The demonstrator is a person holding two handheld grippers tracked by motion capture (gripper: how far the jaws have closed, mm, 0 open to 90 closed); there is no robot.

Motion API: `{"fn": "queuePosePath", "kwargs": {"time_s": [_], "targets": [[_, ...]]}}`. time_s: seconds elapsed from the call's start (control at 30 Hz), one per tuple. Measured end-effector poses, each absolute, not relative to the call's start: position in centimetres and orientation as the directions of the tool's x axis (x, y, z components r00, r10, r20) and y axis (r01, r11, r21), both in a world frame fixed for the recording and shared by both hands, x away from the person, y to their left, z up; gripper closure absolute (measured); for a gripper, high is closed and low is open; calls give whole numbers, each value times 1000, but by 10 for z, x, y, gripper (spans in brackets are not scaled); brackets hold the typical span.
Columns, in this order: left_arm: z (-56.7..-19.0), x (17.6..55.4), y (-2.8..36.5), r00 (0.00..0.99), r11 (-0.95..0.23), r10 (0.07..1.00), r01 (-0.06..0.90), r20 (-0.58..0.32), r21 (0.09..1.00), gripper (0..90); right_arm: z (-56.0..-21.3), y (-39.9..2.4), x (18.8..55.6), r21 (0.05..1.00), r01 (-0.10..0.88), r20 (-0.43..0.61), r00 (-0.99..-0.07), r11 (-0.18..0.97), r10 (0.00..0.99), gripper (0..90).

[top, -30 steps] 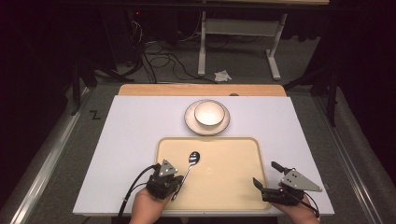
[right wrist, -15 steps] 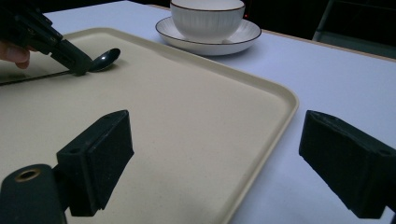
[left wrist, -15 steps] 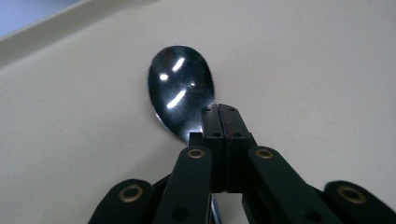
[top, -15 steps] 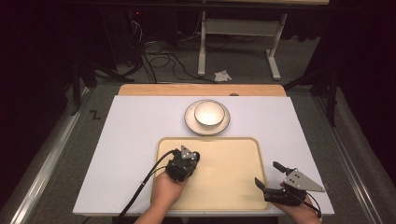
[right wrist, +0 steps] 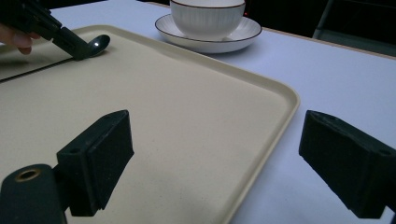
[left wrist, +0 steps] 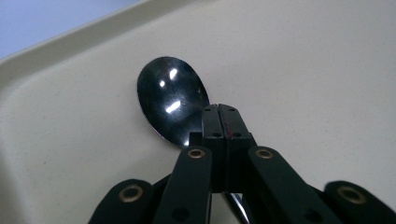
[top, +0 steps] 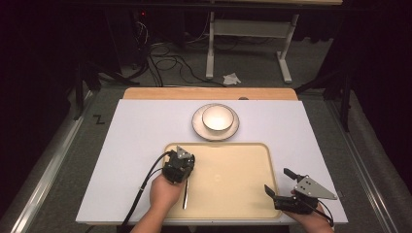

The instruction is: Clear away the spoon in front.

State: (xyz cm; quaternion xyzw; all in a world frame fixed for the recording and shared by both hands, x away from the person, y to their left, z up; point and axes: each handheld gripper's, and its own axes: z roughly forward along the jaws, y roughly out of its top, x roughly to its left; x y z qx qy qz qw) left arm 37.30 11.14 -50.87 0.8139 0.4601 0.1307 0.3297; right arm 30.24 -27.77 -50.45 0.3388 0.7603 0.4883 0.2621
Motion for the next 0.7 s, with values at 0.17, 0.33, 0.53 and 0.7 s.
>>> {"fn": "queuePosePath", "kwargs": {"time_s": [0.17, 0.33, 0.53, 0.7], "targets": [[-508, 373, 119, 526, -355, 847, 667, -76, 655, 900, -504, -278, 302, 920, 259, -68, -633, 294, 771, 106], [-505, 369, 129, 514, -326, 853, 661, -91, 676, 900, -504, -278, 302, 920, 258, -68, -634, 294, 771, 106], [-496, 356, 142, 521, -319, 849, 638, -88, 701, 880, -504, -277, 302, 921, 257, -70, -633, 294, 771, 106], [-493, 343, 158, 514, -282, 848, 645, -130, 710, 821, -504, -277, 302, 920, 264, -63, -632, 291, 773, 106]]}}
